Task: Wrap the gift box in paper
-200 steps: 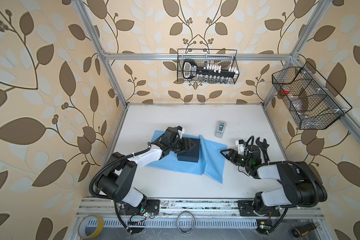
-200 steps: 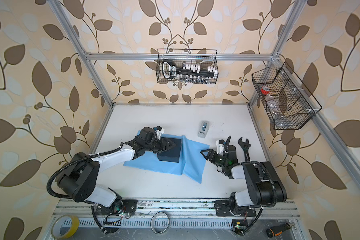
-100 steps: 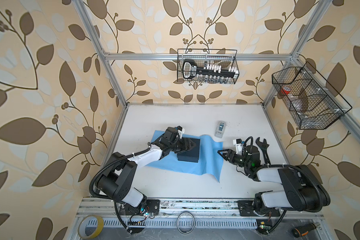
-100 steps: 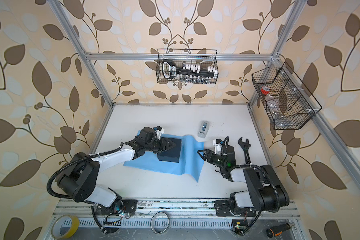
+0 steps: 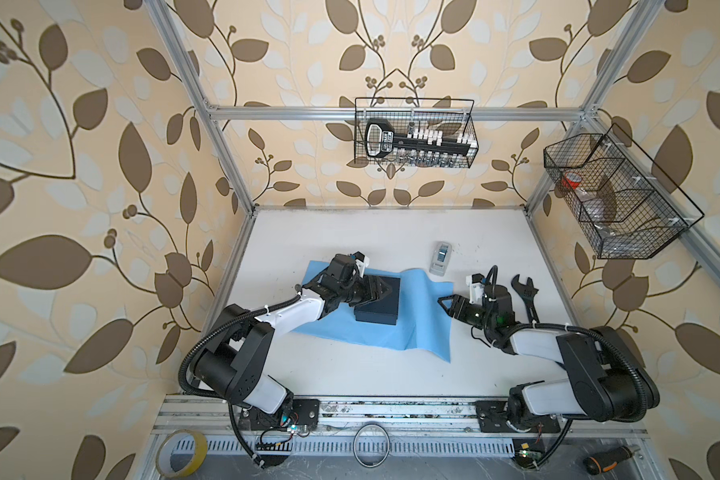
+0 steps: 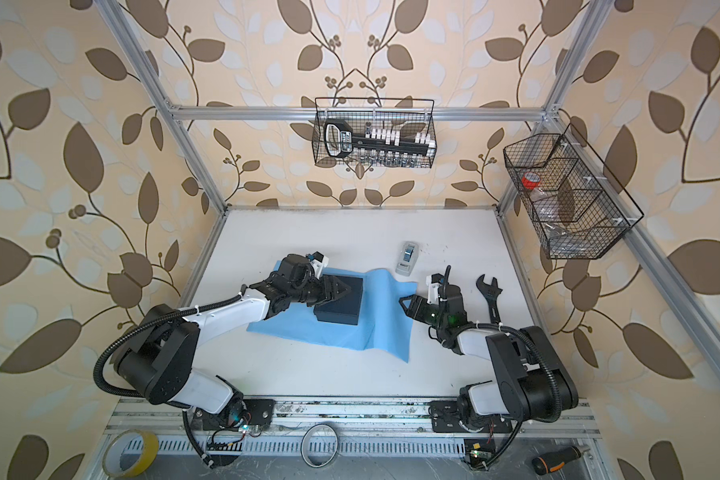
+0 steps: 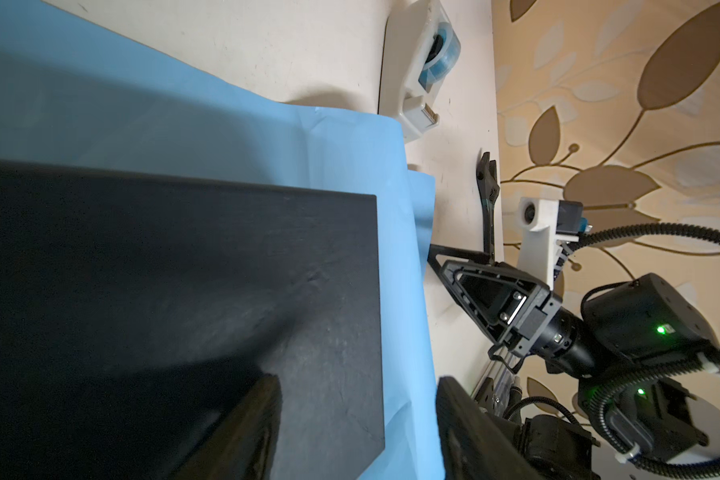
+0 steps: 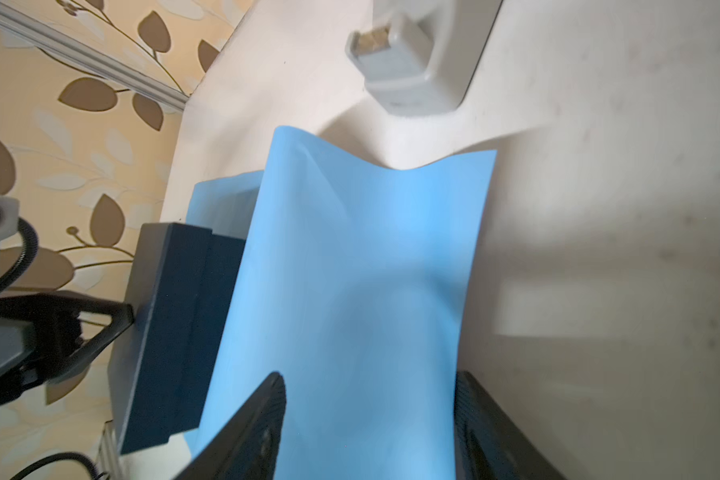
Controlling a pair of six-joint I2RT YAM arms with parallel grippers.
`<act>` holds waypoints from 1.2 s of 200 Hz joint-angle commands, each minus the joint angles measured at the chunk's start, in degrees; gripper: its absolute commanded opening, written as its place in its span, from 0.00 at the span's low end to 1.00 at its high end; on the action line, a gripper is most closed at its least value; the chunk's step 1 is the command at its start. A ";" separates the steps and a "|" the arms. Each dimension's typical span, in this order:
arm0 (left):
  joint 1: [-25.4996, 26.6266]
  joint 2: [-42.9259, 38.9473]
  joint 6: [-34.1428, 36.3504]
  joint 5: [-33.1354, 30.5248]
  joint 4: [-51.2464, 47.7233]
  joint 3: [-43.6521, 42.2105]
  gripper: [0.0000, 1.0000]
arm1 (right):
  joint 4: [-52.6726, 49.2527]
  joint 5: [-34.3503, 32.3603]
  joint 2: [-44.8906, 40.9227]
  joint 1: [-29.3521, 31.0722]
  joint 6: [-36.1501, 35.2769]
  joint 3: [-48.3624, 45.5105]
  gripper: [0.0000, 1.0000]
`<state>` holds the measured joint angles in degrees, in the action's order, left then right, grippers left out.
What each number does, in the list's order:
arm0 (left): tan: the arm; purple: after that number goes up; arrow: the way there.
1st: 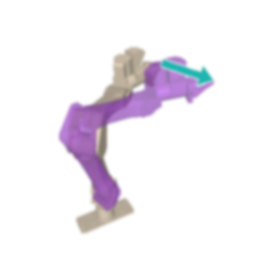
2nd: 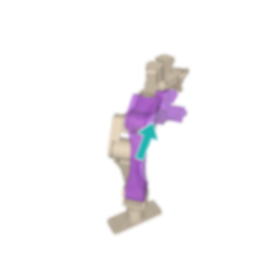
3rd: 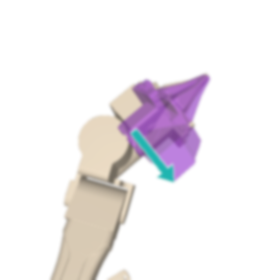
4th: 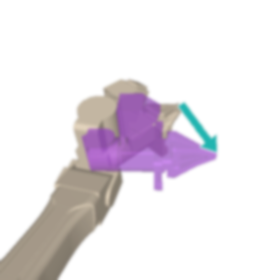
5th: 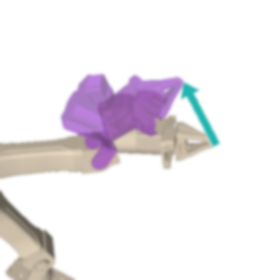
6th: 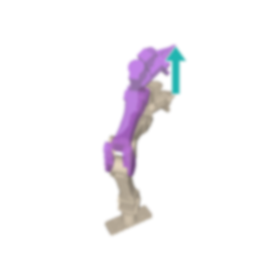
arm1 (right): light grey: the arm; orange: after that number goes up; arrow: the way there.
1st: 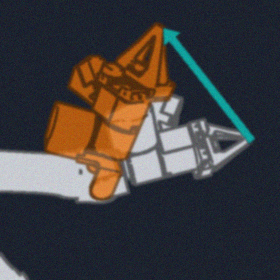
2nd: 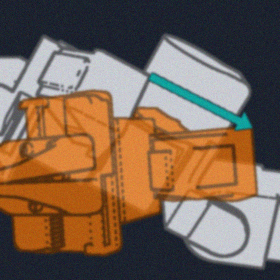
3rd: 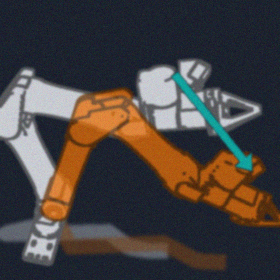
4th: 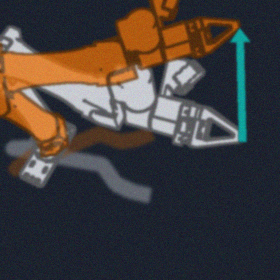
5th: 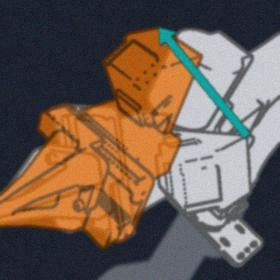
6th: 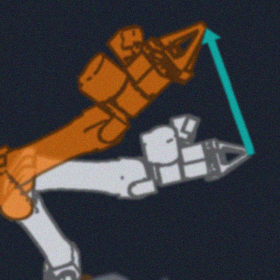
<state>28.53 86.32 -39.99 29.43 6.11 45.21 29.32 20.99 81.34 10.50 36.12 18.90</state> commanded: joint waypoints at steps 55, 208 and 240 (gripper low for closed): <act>0.47 0.84 0.99 -0.50 -4.00 -0.78 0.63 | -0.01 -1.28 5.79 -0.75 -2.99 2.46 0.41; 0.47 -0.27 0.35 -1.13 -6.09 2.61 0.77 | -6.86 4.82 -10.04 -1.16 1.33 3.03 0.00; 0.47 -1.30 0.26 -0.14 -6.80 4.57 0.79 | -11.22 3.45 -13.38 2.11 4.82 6.01 0.00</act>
<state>28.58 86.32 -40.10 29.65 3.25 47.53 22.52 24.34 70.06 10.46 37.98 21.43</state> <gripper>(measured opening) 0.789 0.047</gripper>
